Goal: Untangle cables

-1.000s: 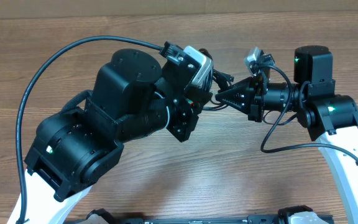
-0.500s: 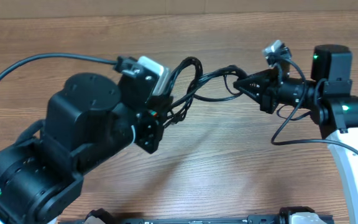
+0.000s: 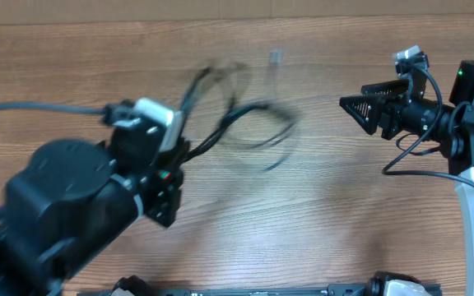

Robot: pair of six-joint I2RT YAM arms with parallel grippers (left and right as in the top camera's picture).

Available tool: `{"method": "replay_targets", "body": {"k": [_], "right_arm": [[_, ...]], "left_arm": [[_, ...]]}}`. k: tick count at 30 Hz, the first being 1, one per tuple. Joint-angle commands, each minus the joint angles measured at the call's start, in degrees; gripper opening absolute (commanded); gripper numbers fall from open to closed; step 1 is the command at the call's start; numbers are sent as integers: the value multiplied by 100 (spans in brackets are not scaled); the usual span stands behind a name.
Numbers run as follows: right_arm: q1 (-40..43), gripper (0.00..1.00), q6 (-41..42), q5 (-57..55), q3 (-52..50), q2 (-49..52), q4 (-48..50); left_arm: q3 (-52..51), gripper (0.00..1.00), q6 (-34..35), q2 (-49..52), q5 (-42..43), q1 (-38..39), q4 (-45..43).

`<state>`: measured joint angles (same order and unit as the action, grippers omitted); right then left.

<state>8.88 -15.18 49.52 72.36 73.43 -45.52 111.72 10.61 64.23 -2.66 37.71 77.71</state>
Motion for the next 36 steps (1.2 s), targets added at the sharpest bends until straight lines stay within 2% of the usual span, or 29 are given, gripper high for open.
{"method": "replay_targets", "body": {"k": [1,2,4,6,13,17,21,27,36], "right_arm": [[-31,55,33,-28,74,-13,17],[-31,59,33,-11,74,-13,17],[-37,73,39,188,74,-13,9],[-90,80,37,560,74,-13,0],[-546,80,31,1016,74,-13,-50],[-944,80,31,1016,74,-13,-133],[-1360,80,31,1010,74,-13,-160],[-1838,79,28,599,74,-11,-151],[-2159,72,-13,448,70,4,-133]], "left_arm": [[94,4,33,-96,-229,-61,31],[94,4,35,-96,-227,-61,37],[94,4,35,-96,-221,-61,35],[94,4,35,-96,-212,-61,33],[94,5,-291,59,564,-61,52],[94,4,-260,256,446,-61,-44],[94,4,136,535,-243,-61,-302],[94,4,144,866,-168,-61,-1123],[94,5,240,977,79,-61,-2142]]}}
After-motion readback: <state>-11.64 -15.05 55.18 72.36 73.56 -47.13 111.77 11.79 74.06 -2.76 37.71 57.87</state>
